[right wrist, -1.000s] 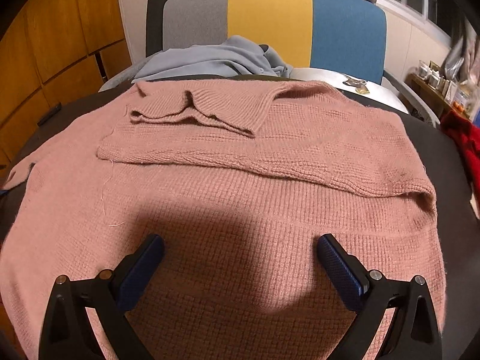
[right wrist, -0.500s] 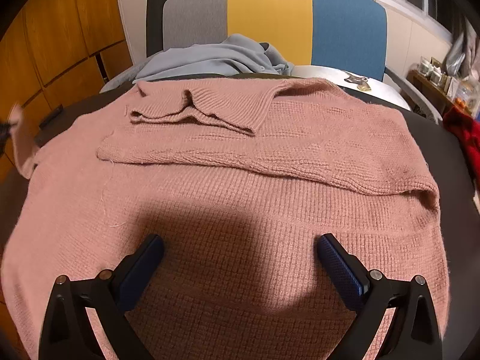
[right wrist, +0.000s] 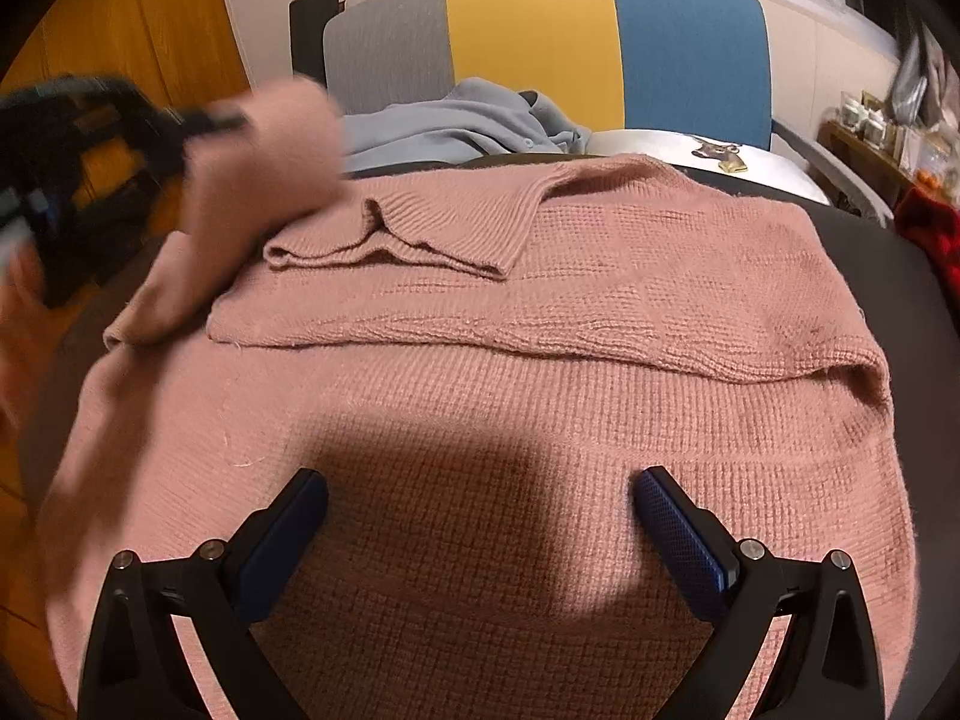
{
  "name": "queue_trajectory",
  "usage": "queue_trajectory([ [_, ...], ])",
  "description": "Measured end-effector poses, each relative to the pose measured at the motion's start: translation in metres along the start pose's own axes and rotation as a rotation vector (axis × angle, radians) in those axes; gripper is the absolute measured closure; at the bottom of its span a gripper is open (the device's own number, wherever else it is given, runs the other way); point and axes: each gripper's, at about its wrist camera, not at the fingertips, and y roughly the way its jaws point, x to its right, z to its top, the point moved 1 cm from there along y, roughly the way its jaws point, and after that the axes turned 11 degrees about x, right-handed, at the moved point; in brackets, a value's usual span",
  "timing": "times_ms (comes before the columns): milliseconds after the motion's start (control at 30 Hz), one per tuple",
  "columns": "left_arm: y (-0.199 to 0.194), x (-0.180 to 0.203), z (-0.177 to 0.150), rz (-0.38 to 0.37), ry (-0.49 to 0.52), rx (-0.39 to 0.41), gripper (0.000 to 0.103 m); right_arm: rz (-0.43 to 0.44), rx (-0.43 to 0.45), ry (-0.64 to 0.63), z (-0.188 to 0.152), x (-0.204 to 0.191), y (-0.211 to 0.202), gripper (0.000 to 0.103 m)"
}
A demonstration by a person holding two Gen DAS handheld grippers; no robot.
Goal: Fold clothes
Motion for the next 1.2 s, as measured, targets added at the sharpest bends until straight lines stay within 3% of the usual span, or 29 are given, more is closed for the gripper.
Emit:
queue_trajectory([
  [67,0.002,-0.003,-0.019,0.016,0.022,-0.028,0.083,0.014,0.004,0.014,0.000,0.003,-0.001,0.000],
  [167,-0.015,-0.008,-0.033,-0.002,0.016,-0.022,0.077,0.041,0.009,0.041,0.001,0.008,-0.002,0.000],
  [333,-0.067,-0.038,-0.034,0.014,-0.011,0.073,0.070,0.118,0.035,0.138,0.003,0.017,-0.010,0.001],
  [400,-0.088,-0.055,-0.032,0.036,-0.011,0.104,0.070,0.174,0.063,0.214,0.008,0.020,-0.015,0.015],
  [500,-0.113,-0.081,-0.027,0.118,0.029,0.129,0.070,0.216,0.108,0.290,0.021,0.019,-0.017,0.028],
  [667,-0.135,-0.106,-0.021,0.175,0.040,0.164,0.070,0.238,0.131,0.372,0.052,0.020,0.009,0.034],
  [733,-0.138,-0.115,-0.021,0.190,0.054,0.164,0.073,0.258,0.084,0.387,0.057,0.018,0.030,0.039],
  [800,-0.140,-0.117,-0.023,0.191,0.085,0.163,0.074,0.269,0.034,0.399,0.057,0.014,0.049,0.054],
  [933,-0.138,-0.112,-0.025,0.199,0.119,0.170,0.074,0.274,-0.020,0.414,0.054,0.003,0.072,0.073],
  [1000,-0.135,-0.111,-0.024,0.196,0.119,0.169,0.074,0.248,-0.036,0.405,0.055,-0.004,0.077,0.091],
  [1100,-0.137,-0.113,-0.020,0.192,0.095,0.148,0.074,0.229,-0.075,0.369,0.062,-0.016,0.080,0.092],
  [1200,-0.137,-0.112,-0.013,0.190,0.090,0.143,0.073,0.236,-0.058,0.310,0.080,-0.024,0.070,0.092],
])
